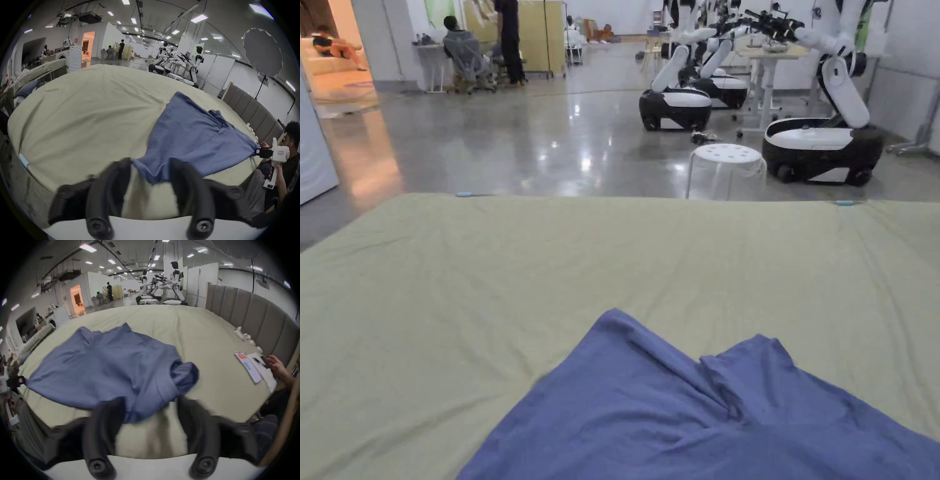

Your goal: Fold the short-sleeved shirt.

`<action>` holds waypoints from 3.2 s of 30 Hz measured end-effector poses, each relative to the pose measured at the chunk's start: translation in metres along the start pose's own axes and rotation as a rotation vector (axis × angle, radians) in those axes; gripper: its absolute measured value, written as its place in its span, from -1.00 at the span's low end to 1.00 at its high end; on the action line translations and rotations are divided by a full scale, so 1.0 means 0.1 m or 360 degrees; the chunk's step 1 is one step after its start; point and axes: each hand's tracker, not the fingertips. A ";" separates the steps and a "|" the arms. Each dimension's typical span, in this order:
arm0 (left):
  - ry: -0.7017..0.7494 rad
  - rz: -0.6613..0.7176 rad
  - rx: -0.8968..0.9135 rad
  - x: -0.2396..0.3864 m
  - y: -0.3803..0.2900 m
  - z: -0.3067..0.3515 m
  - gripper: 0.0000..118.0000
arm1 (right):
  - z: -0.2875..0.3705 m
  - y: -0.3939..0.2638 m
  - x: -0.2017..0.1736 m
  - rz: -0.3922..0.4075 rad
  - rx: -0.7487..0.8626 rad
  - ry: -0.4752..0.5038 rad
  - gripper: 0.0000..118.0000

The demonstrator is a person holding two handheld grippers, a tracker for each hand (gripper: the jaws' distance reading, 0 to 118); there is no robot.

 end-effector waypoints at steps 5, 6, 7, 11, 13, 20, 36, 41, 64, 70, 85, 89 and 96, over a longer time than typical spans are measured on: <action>-0.0036 0.0008 0.0340 0.07 0.16 0.44 -0.06 | 0.25 0.06 0.26 -0.0154 0.0186 0.0041 0.35; -0.0023 -0.0022 0.0433 0.17 0.22 0.55 -0.06 | 0.32 0.11 0.26 -0.0141 0.0264 0.0045 0.35; -0.0015 -0.0082 0.0537 0.28 0.30 0.68 -0.06 | 0.42 0.19 0.24 -0.0087 0.0372 0.0068 0.35; 0.0084 -0.0291 0.0782 0.57 0.45 0.97 -0.06 | 0.78 0.42 0.08 -0.0028 0.0679 0.0124 0.35; 0.0069 -0.0342 0.0888 0.74 0.48 1.11 -0.06 | 0.92 0.46 -0.05 -0.0019 0.0797 0.0198 0.35; 0.0122 -0.0443 0.0966 1.21 0.51 1.22 -0.12 | 1.01 0.46 -0.51 0.0222 0.0907 0.0269 -0.05; 0.0035 -0.0294 0.0721 1.08 0.54 1.23 -0.96 | 0.89 0.45 -0.67 0.0124 0.0845 0.0370 -1.00; -0.0002 -0.0083 0.0265 0.60 0.55 0.80 -0.30 | 0.83 0.41 -0.68 0.0097 0.0788 0.0459 -1.00; 0.0184 -0.0123 -0.0384 0.27 0.17 -0.51 -0.75 | 0.44 0.42 -0.39 -0.0030 0.0526 0.0365 -0.90; 0.0194 -0.0134 -0.0368 0.26 0.15 -0.49 -0.75 | -0.35 1.32 -0.08 0.0086 0.0167 0.0399 0.72; 0.0166 -0.0035 -0.0366 0.31 0.21 -0.46 -0.75 | -2.28 1.96 -0.05 0.0375 -0.0646 0.0225 -0.34; 0.0147 -0.0006 -0.0357 0.29 0.22 -0.44 -0.76 | -2.24 1.98 -0.04 0.0374 -0.0560 0.0208 -0.95; 0.0022 0.0138 0.0072 0.31 0.42 -0.03 -0.87 | -1.32 2.13 0.15 0.0231 -0.0165 0.0261 -0.96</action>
